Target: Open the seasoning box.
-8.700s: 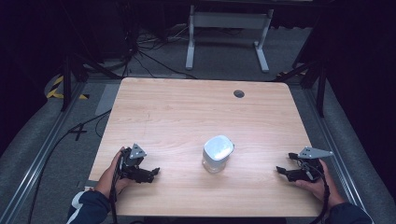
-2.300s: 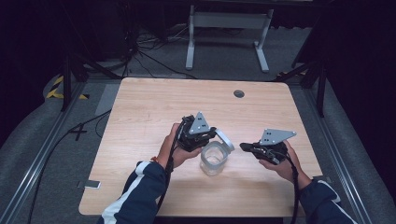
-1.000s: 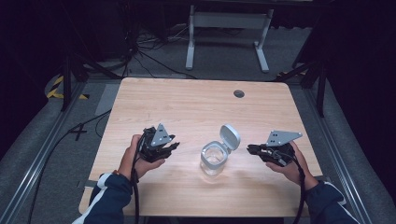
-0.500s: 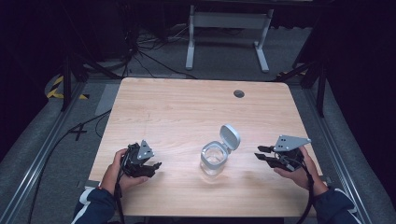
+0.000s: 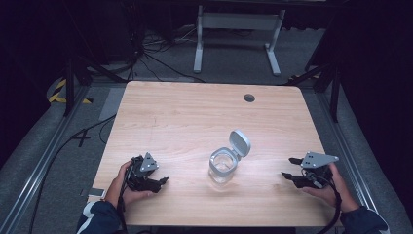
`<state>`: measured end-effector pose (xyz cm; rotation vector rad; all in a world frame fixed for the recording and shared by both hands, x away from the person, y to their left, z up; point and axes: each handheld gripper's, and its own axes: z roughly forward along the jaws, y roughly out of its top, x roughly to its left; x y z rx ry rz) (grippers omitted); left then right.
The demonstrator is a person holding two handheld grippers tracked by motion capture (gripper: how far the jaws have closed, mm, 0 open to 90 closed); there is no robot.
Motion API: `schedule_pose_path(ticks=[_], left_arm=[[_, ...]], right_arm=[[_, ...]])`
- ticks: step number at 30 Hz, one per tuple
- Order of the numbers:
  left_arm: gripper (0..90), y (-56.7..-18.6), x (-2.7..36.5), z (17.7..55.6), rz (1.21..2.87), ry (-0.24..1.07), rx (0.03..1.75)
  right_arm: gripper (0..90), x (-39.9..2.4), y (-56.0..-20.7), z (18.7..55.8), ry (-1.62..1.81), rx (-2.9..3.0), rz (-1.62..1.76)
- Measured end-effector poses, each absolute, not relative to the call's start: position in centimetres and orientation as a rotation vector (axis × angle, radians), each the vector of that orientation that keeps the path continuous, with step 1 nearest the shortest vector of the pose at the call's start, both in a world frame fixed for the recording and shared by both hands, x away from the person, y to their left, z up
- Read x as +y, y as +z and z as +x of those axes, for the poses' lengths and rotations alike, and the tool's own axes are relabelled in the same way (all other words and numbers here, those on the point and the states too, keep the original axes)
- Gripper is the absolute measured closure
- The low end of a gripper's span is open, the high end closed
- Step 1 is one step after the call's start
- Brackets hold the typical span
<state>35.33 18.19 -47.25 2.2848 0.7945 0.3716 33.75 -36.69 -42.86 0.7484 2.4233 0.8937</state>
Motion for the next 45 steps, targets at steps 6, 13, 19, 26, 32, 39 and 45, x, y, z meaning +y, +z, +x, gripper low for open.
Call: schedule_pose_path(ticks=[6,13,19,26,32,39,45], left_arm=[[21.3,-48.0,18.9,35.5,2.217,0.322,0.816],[15.3,-48.0,18.7,35.7,2.223,0.332,0.819],[14.7,-48.0,18.7,35.7,2.222,0.332,0.824],[14.1,-48.0,18.7,35.7,2.225,0.333,0.824],[13.9,-48.0,18.7,35.7,2.225,0.333,0.826],[13.9,-48.0,18.7,35.7,2.226,0.334,0.823],[11.3,-48.1,18.6,35.8,2.221,0.33,0.853]], right_arm=[[34.4,-40.1,-45.1,32.9,0.947,2.376,0.924],[29.3,-41.1,-46.3,33.4,0.971,2.336,1.009],[21.8,-41.3,-46.6,34.0,1.021,2.34,1.068],[21.2,-41.2,-46.7,33.9,1.016,2.331,1.08],[20.1,-41.2,-46.7,33.9,1.013,2.33,1.089],[20.0,-41.2,-46.7,33.9,1.014,2.329,1.092],[19.2,-41.2,-46.7,33.9,1.011,2.329,1.089]])
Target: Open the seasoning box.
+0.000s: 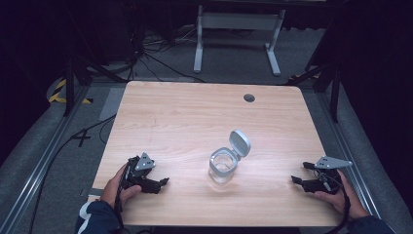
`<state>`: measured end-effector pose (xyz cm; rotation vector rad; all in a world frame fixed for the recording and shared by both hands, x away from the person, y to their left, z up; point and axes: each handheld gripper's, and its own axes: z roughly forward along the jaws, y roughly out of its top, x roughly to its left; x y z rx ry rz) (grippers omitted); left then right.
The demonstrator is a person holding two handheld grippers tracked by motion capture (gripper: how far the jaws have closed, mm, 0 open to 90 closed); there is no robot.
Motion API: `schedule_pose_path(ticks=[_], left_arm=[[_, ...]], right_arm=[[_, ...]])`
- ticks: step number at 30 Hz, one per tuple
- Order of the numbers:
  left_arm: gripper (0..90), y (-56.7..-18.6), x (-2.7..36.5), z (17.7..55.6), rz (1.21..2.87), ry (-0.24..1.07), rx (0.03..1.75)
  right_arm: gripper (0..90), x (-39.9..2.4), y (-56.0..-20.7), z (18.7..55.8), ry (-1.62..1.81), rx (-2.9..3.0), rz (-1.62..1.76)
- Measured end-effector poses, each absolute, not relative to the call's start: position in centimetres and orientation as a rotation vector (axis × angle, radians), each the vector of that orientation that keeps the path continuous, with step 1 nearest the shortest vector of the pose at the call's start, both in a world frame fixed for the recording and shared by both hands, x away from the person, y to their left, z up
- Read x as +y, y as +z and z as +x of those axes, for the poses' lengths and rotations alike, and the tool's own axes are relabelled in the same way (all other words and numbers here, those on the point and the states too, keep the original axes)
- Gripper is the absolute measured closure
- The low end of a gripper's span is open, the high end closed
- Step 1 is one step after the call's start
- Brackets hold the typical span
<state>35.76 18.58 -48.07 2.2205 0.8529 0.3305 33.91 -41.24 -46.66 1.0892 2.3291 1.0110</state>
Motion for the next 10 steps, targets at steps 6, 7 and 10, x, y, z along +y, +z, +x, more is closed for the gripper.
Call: schedule_pose_path(ticks=[6,7,10], left_arm=[[9.4,-48.09,18.55,35.8,2.221,0.334,0.864],[8.5,-48.11,18.54,35.83,2.219,0.337,0.872],[6.9,-48.09,18.53,35.86,2.221,0.339,0.878]], right_arm=[[16.4,-41.26,-46.66,33.99,0.999,2.324,1.108],[16.4,-41.26,-46.66,33.99,0.999,2.324,1.109],[16.0,-41.24,-46.66,33.98,0.996,2.321,1.113]])
